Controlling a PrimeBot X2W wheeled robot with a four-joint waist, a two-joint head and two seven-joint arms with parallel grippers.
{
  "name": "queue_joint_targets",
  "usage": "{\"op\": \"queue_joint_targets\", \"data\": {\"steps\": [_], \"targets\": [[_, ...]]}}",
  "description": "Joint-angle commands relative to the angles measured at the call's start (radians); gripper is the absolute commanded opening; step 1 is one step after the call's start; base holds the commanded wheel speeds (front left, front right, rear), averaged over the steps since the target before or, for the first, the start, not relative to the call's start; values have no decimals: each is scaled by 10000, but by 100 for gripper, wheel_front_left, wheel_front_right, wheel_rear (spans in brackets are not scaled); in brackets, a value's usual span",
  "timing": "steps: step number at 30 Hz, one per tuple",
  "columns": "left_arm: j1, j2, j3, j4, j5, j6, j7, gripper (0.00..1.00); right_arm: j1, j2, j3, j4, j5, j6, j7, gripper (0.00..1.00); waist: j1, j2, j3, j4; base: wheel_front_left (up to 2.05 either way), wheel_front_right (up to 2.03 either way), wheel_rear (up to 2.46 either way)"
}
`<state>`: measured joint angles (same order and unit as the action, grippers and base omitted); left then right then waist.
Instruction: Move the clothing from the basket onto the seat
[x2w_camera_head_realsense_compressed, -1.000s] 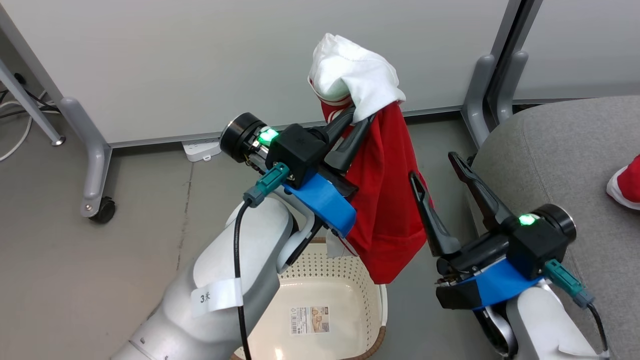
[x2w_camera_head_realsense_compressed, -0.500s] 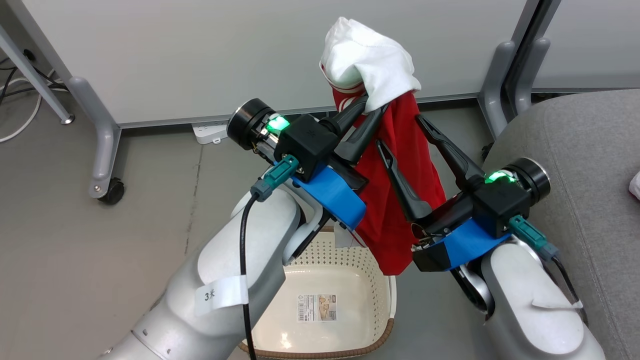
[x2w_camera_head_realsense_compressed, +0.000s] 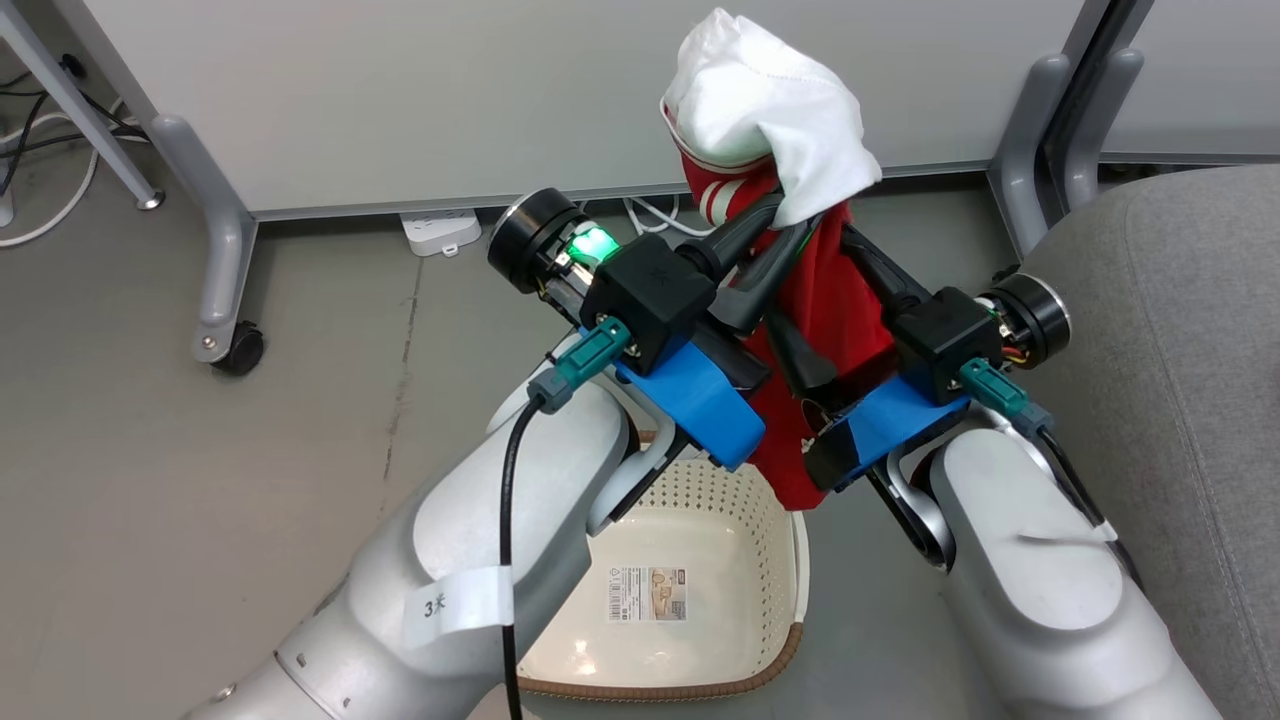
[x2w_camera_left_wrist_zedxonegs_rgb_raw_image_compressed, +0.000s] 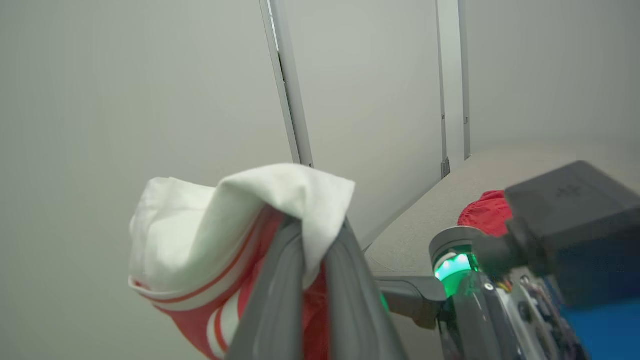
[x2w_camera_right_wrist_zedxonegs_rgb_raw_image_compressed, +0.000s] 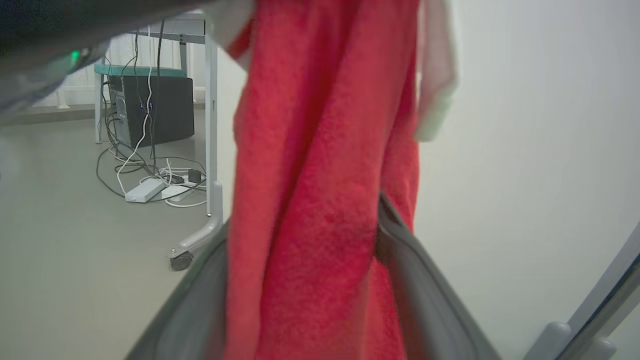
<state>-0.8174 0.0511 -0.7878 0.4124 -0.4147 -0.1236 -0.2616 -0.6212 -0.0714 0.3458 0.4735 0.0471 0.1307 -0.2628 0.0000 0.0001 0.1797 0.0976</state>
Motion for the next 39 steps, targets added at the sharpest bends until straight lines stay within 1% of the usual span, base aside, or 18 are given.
{"op": "queue_joint_targets", "data": {"steps": [1, 2, 3, 11, 24, 25, 26, 39], "targets": [[-147, -11, -26, -80, -73, 46, -50, 0, -187, 54, 44, 209, 105, 1, -30, 57, 0, -1, 11, 29, 0, 0, 0], [-164, -13, -66, -99, -92, 68, -50, 0, -229, 77, 96, 367, 139, 1, -30, 14, 0, -1, 13, 43, 0, 0, 0], [-169, -13, -100, -108, -114, 86, -52, 0, -278, 97, 139, 463, 185, 1, -30, 0, 0, -1, 11, 53, 0, 0, 0], [-183, -12, -185, -43, -175, 161, -50, 0, -360, 153, 174, 617, 269, 1, -30, 0, 0, -1, -35, 58, 0, 0, 0], [-96, -13, -198, 78, -207, 160, -50, 0, -343, 173, 219, 669, 344, 1, -30, 0, 0, -1, -106, 3, 0, 0, 0], [-81, -11, -204, 100, -227, 164, -50, 40, -334, 174, 219, 669, 358, 1, -30, 0, 0, -1, -111, 4, 0, 0, 0], [-82, -11, -206, 115, -229, 183, -50, 100, -326, 173, 220, 668, 365, 1, -30, 0, 0, -1, -116, 4, 0, 0, 0], [41, -10, -322, 157, -161, 311, -50, 100, -330, 176, 195, 613, 533, 1, -32, 0, 0, -1, -40, -72, 0, 0, 0]]}}
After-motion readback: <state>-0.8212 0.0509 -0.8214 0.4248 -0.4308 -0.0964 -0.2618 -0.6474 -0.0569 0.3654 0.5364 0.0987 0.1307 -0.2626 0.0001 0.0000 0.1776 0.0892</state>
